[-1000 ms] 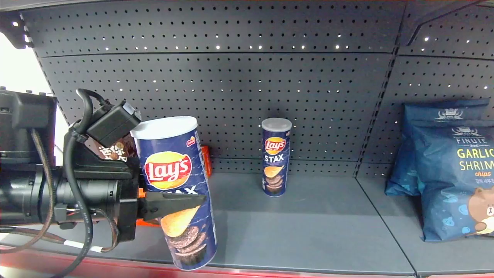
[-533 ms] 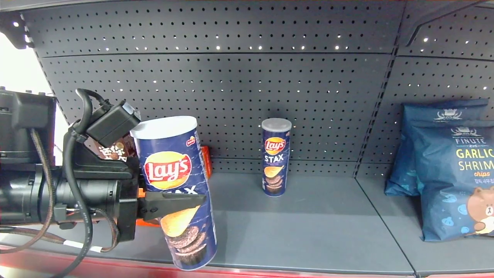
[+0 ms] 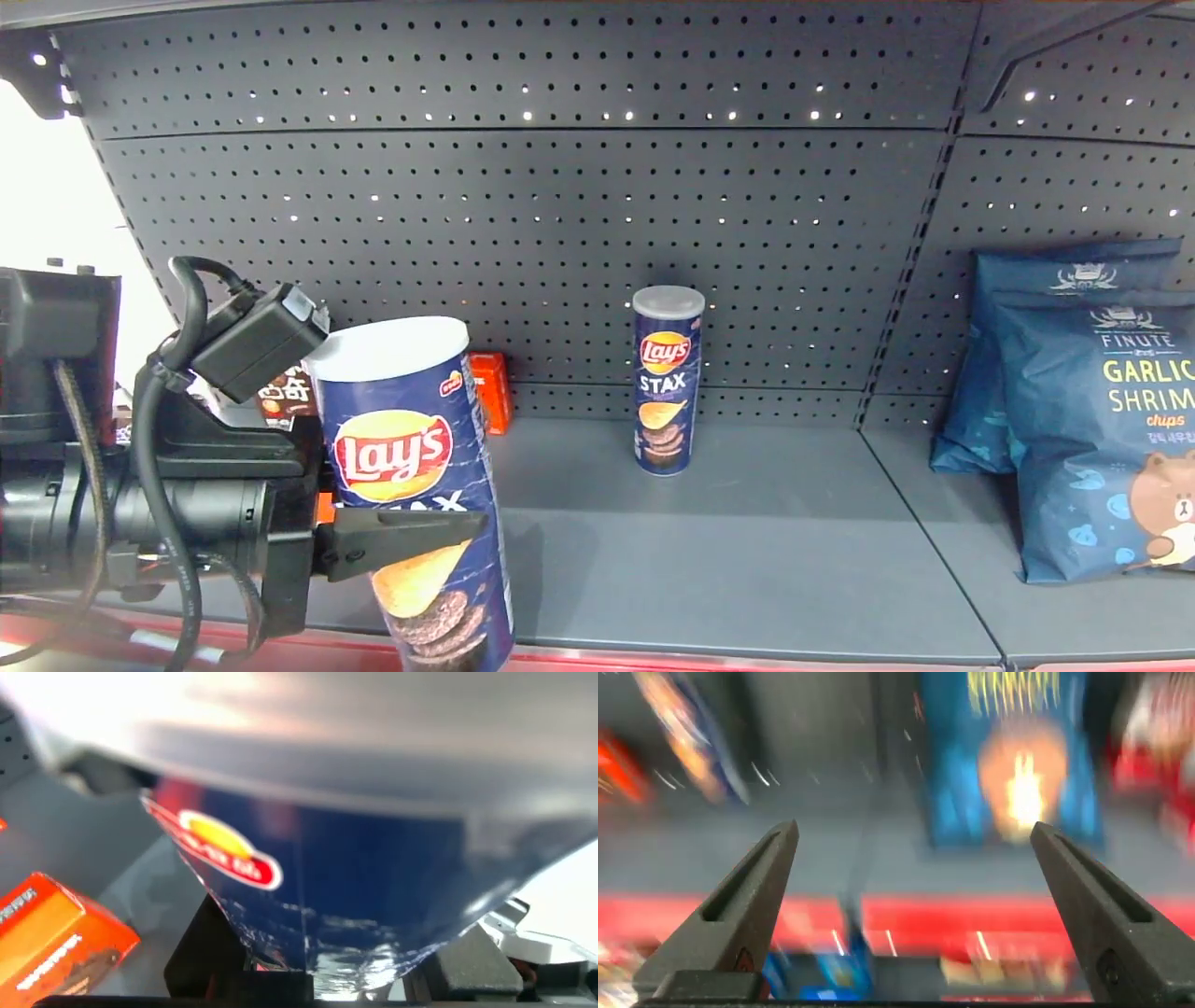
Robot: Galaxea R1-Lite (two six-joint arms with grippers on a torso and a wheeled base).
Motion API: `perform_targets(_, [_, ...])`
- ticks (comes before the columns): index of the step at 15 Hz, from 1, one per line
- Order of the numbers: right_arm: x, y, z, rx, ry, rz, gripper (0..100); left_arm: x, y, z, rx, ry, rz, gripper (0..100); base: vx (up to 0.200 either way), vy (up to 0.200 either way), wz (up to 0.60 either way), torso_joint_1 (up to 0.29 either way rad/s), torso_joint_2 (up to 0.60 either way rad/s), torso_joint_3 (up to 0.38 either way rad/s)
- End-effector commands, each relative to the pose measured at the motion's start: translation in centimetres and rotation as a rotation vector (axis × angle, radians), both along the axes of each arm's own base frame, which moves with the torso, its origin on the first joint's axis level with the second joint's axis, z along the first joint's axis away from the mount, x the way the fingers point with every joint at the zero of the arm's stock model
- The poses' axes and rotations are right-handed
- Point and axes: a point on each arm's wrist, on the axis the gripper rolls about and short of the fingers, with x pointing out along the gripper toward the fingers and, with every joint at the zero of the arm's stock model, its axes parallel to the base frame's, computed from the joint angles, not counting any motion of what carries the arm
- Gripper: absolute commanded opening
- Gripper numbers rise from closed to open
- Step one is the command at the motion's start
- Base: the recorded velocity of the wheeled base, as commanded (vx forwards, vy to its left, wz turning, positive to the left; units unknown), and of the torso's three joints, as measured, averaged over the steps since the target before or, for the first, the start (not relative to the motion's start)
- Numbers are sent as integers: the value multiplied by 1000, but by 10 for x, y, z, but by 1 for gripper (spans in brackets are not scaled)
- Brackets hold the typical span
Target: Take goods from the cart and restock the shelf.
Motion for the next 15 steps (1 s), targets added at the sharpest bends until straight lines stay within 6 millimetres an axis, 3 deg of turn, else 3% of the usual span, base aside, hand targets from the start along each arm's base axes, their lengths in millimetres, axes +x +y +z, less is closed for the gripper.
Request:
perform_targets(1, [23, 3, 96, -27, -21, 195, 100, 1, -1, 0, -10, -24, -4, 0, 0, 0, 0, 0, 0, 0])
perform_targets(8, [44, 8, 105, -68, 91, 378, 100, -3, 0, -10, 0, 2, 0, 0, 0, 0, 0, 0, 0, 0])
perform_targets(10, [62, 13, 111, -70, 148, 421, 100, -2, 0, -9, -1, 1, 0, 0, 0, 0, 0, 0, 0, 0])
perform_targets(15, [134, 38, 109, -164, 246, 506, 100, 1, -1, -11, 1, 7, 0, 0, 0, 0, 0, 0, 0, 0])
